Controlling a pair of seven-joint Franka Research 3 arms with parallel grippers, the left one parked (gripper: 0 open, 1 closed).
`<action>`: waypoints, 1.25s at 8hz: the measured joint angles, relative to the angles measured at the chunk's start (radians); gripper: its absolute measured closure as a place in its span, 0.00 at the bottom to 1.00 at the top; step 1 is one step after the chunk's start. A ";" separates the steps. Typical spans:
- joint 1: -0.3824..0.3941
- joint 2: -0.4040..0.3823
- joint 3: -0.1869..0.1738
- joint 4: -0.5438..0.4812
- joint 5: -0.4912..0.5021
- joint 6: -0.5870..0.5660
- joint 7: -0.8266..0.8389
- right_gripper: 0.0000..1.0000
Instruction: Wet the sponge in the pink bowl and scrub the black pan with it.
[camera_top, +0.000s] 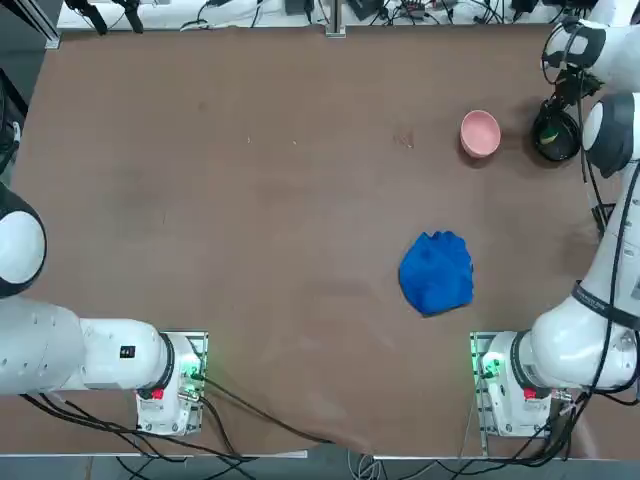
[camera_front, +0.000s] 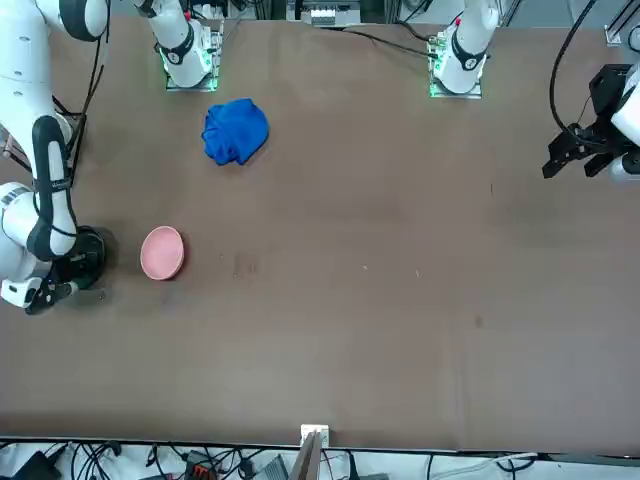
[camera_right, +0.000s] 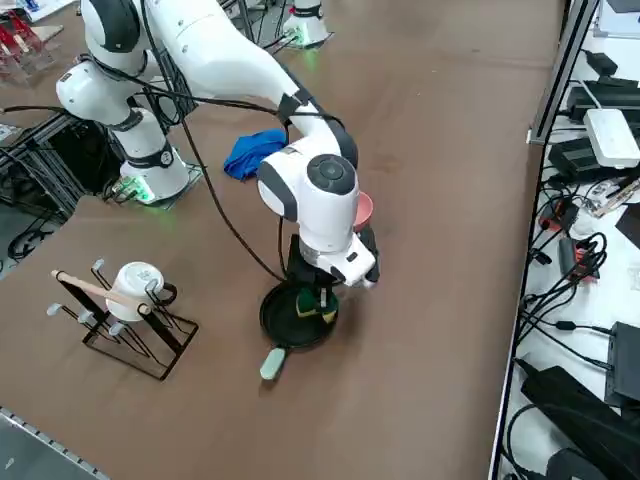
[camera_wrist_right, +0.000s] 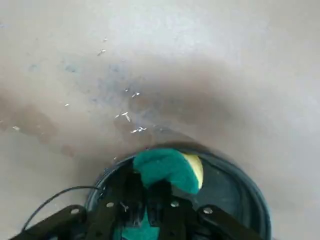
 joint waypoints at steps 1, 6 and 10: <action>-0.001 -0.014 -0.001 0.009 0.001 -0.039 0.000 0.94; 0.114 -0.225 0.017 0.031 0.012 -0.261 0.135 0.94; 0.414 -0.261 0.025 0.008 0.014 -0.280 0.507 0.94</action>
